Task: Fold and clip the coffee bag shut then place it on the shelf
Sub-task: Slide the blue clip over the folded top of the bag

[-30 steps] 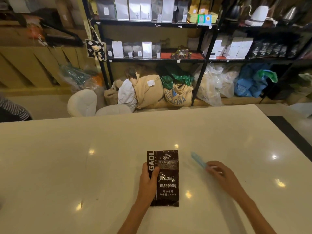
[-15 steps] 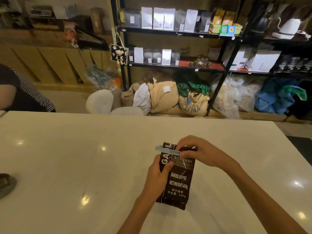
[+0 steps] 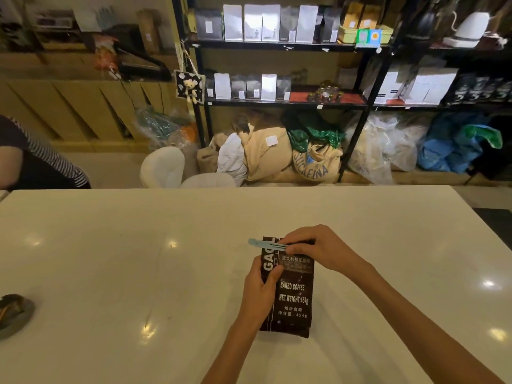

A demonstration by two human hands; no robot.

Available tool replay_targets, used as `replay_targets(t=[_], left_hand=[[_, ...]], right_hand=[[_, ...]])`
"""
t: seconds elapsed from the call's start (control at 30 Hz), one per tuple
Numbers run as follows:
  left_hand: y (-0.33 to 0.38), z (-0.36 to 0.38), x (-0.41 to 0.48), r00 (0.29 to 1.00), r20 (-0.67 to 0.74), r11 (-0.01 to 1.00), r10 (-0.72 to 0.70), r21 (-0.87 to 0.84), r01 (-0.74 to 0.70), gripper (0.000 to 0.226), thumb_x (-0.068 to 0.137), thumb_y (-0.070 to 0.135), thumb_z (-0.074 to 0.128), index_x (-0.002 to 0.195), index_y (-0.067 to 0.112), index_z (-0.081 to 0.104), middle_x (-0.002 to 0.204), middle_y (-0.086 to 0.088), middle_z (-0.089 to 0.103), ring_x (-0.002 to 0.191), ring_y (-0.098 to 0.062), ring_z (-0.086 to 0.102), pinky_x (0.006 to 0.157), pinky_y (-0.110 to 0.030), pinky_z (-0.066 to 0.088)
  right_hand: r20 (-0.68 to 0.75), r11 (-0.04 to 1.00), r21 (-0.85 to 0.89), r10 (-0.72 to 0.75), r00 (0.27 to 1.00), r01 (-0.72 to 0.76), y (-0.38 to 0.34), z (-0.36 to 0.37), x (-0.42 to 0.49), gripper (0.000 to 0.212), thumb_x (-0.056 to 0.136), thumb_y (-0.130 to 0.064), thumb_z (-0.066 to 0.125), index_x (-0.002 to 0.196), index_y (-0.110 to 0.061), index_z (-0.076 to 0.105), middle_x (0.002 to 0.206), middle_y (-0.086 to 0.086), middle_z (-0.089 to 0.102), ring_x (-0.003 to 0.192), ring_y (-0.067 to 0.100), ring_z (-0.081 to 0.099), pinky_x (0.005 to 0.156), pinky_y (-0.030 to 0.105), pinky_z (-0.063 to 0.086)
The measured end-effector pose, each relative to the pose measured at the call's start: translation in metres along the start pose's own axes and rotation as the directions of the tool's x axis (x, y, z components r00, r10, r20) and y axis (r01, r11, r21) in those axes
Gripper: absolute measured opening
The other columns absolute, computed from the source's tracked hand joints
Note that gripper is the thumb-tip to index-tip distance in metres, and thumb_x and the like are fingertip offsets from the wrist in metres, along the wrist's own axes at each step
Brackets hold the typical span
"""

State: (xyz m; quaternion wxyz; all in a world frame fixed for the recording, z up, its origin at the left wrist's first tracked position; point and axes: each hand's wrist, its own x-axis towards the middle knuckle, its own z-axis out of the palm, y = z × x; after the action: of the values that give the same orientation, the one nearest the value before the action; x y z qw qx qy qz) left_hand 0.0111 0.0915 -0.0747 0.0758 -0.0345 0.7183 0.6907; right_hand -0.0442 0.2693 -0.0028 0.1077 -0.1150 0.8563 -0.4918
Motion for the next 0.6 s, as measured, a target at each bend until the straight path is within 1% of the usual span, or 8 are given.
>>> replay_targets(t=[0.17, 0.27, 0.4, 0.5, 0.6], left_hand=[[-0.006, -0.003, 0.004, 1.000, 0.024, 0.999, 0.008, 0.033, -0.009, 0.026, 0.096, 0.022, 0.058, 0.121, 0.019, 0.055, 0.108, 0.003, 0.071, 0.094, -0.004, 0.070, 0.077, -0.021, 0.057], [-0.009, -0.002, 0.005, 1.000, 0.027, 1.000, 0.004, 0.028, -0.004, 0.025, 0.097, 0.021, 0.058, 0.122, 0.020, 0.055, 0.107, 0.005, 0.071, 0.094, -0.003, 0.070, 0.076, -0.019, 0.056], [-0.011, -0.003, 0.008, 0.999, 0.040, 1.000, -0.005, 0.020, 0.004, 0.027, 0.097, 0.022, 0.058, 0.123, 0.022, 0.054, 0.108, 0.005, 0.071, 0.094, -0.002, 0.070, 0.076, -0.020, 0.057], [-0.011, -0.003, 0.009, 0.999, 0.044, 1.000, -0.010, 0.009, 0.010, 0.026, 0.097, 0.021, 0.057, 0.123, 0.022, 0.054, 0.108, 0.006, 0.070, 0.093, 0.001, 0.070, 0.074, -0.018, 0.056], [-0.012, -0.004, 0.010, 0.999, 0.039, 1.000, -0.004, 0.003, 0.004, 0.027, 0.097, 0.019, 0.057, 0.124, 0.020, 0.054, 0.108, 0.007, 0.070, 0.093, 0.002, 0.069, 0.075, -0.016, 0.055]], right_hand=[[-0.057, 0.993, 0.117, 0.029, 0.998, -0.022, 0.009, 0.013, 0.000, 0.019, 0.080, -0.009, 0.077, 0.095, -0.020, 0.081, 0.096, -0.007, 0.077, 0.091, 0.005, 0.071, 0.078, 0.017, 0.055], [-0.072, 0.991, 0.127, 0.052, 0.996, -0.042, 0.012, 0.016, 0.001, 0.019, 0.079, -0.009, 0.078, 0.096, -0.018, 0.081, 0.098, -0.003, 0.078, 0.092, 0.009, 0.071, 0.080, 0.023, 0.057], [-0.068, 0.994, 0.094, 0.071, 0.995, -0.064, 0.011, 0.017, 0.003, 0.018, 0.079, -0.012, 0.078, 0.095, -0.021, 0.081, 0.098, -0.005, 0.078, 0.092, 0.007, 0.071, 0.082, 0.027, 0.058], [-0.056, 0.994, 0.069, 0.092, 0.994, -0.088, 0.011, 0.016, 0.007, 0.018, 0.079, -0.015, 0.078, 0.093, -0.026, 0.081, 0.097, -0.006, 0.078, 0.092, 0.007, 0.071, 0.084, 0.031, 0.058], [-0.058, 0.993, 0.064, 0.102, 0.993, -0.098, 0.010, 0.018, 0.009, 0.020, 0.078, -0.014, 0.079, 0.090, -0.031, 0.080, 0.097, -0.006, 0.079, 0.092, 0.008, 0.071, 0.085, 0.031, 0.057]])
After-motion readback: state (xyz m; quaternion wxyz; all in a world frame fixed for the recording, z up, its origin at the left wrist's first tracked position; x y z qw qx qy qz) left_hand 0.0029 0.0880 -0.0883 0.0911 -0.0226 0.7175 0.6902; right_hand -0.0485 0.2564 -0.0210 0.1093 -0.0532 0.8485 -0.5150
